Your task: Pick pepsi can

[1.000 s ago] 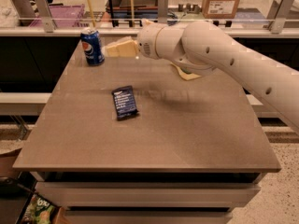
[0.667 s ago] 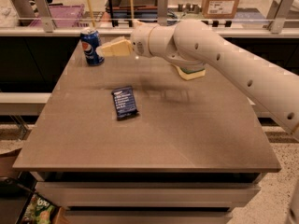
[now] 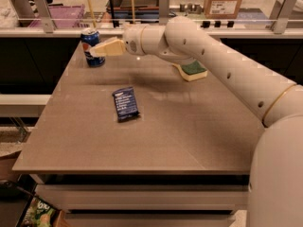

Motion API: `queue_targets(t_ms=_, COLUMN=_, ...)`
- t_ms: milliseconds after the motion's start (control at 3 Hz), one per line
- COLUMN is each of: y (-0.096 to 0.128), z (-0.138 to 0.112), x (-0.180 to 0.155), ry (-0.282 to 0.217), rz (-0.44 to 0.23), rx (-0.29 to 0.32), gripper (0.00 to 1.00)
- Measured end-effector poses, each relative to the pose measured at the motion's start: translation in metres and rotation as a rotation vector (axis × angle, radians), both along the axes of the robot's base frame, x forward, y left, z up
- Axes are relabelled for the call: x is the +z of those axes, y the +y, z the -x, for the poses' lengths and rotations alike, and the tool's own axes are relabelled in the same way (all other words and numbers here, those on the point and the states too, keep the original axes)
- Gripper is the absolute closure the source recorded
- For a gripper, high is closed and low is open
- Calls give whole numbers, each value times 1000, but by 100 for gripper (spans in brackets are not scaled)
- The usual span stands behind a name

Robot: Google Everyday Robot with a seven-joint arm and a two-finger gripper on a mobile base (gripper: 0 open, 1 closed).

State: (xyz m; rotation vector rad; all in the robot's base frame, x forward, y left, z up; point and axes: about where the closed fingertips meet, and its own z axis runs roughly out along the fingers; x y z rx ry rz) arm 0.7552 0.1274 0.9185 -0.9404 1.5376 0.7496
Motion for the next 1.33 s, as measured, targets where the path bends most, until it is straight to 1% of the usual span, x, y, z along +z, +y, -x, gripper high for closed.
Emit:
queue_targets(t_ms=333, y=17, z=-6, x=-3, ry=11, rz=-17, rx=13, gripper=0)
queue_targets(t_ms=1000, y=40, z=-20, x=-7, ry=23, rz=-68, rx=9, gripper=0)
queue_targets(t_ms=1333, y=55, z=-30, x=-15, ry=8, rz=-102, rx=9, gripper=0)
